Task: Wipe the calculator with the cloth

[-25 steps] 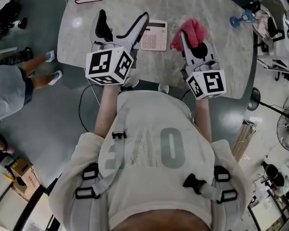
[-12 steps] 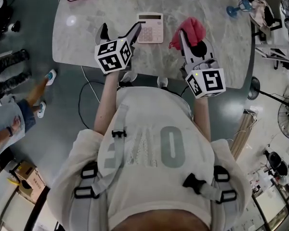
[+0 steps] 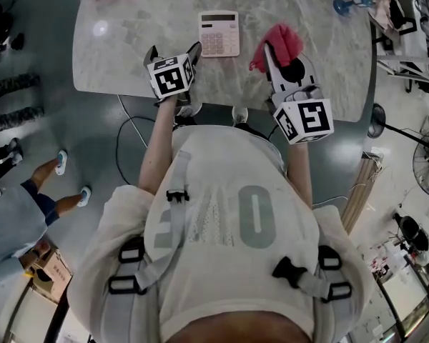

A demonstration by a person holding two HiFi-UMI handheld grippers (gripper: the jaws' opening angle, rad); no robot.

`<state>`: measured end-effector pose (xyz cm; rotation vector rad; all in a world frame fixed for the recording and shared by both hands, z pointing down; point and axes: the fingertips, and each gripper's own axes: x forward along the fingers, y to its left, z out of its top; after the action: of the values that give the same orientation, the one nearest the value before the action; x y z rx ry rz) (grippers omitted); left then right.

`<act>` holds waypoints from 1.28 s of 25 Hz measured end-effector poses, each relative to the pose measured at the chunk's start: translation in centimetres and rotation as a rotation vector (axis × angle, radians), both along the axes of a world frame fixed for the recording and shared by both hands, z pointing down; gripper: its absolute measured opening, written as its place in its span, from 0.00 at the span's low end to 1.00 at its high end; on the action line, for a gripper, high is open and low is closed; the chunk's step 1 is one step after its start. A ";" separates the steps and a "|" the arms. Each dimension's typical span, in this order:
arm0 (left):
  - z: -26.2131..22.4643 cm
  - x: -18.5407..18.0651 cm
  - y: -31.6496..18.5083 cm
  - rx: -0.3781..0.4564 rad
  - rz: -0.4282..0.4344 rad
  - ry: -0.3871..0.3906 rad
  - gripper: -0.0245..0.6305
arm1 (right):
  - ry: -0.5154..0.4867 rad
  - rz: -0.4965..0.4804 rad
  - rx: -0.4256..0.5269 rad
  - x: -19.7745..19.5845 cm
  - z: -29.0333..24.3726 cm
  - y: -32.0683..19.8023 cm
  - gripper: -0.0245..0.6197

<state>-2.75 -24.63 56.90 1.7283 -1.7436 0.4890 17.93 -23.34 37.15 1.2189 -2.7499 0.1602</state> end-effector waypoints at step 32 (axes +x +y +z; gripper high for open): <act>6.4 1.2 1.9 -0.210 0.052 -0.011 0.88 | 0.018 0.068 -0.034 1.9 1.4 1.4 0.13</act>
<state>-1.58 -22.73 63.25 1.6273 -1.5958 0.6804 19.87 -21.91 38.55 1.2989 -2.6805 0.2012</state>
